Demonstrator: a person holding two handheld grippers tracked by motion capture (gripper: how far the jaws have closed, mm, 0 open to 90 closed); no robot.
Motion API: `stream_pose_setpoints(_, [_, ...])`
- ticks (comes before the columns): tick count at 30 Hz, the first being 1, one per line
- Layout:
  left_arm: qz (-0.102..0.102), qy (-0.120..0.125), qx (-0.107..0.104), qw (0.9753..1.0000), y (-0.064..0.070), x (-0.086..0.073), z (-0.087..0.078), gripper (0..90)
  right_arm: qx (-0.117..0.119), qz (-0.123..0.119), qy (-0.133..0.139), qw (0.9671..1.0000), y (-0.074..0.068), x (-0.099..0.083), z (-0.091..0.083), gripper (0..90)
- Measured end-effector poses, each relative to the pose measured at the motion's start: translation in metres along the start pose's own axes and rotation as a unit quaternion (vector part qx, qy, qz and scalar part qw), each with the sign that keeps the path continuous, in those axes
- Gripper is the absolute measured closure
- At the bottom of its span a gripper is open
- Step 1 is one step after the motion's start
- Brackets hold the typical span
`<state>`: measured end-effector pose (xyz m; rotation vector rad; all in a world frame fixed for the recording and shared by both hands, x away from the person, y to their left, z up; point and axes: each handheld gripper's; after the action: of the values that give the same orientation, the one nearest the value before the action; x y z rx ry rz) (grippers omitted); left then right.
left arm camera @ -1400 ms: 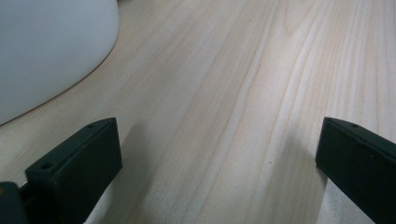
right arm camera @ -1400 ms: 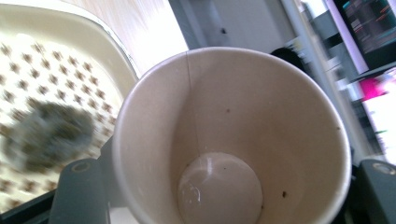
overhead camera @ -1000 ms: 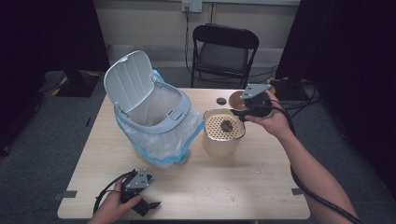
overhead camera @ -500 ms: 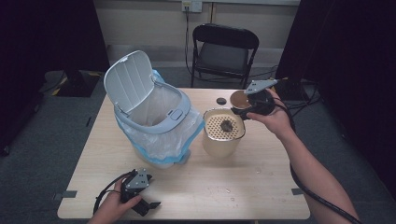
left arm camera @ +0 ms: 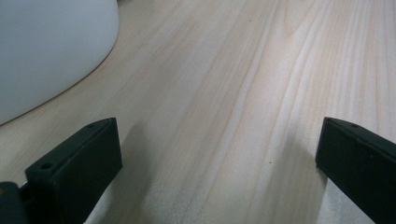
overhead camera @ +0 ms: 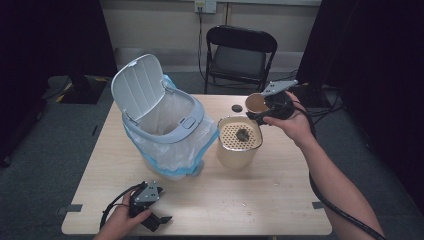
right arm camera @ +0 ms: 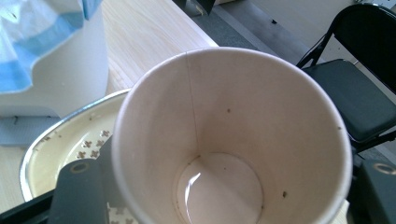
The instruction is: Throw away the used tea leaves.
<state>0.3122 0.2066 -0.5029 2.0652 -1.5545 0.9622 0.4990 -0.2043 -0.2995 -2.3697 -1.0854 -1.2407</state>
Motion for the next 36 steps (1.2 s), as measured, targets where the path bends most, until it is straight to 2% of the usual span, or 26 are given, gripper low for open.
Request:
stream_pose_setpoints(5, [-0.002, 0.0, -0.001, 1.0, 0.0, 0.0, 0.0, 0.0, 0.007, 0.009, 0.003, 0.9999, -0.003, 0.005, -0.002, 27.3])
stream_pose_setpoints(19, [-0.002, 0.0, 0.0, 1.0, 0.0, 0.0, 0.0, 0.0, 0.019, 0.012, 0.006, 0.9997, -0.01, 0.025, -0.005, 27.2])
stream_pose_setpoints(25, [-0.002, 0.0, -0.001, 1.0, 0.0, 0.0, 0.0, 0.0, 0.021, 0.015, 0.01, 0.9996, -0.01, 0.031, -0.006, 27.2])
stream_pose_setpoints(27, [-0.002, 0.0, -0.001, 1.0, 0.0, 0.0, 0.0, 0.0, 0.026, 0.024, 0.012, 0.9993, -0.011, 0.035, -0.007, 27.2])
stream_pose_setpoints(36, [-0.002, 0.0, -0.001, 1.0, 0.0, 0.0, 0.0, 0.0, 0.033, 0.025, 0.011, 0.9991, -0.012, 0.044, -0.005, 27.2])
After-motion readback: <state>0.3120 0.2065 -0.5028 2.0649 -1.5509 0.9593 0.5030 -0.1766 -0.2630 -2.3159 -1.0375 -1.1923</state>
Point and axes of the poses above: each handheld gripper's, and its own axes: z roughly forward along the jaws, x roughly out of its top, y roughly to its right, and after that the axes turned 9 degrees about z, right-handed
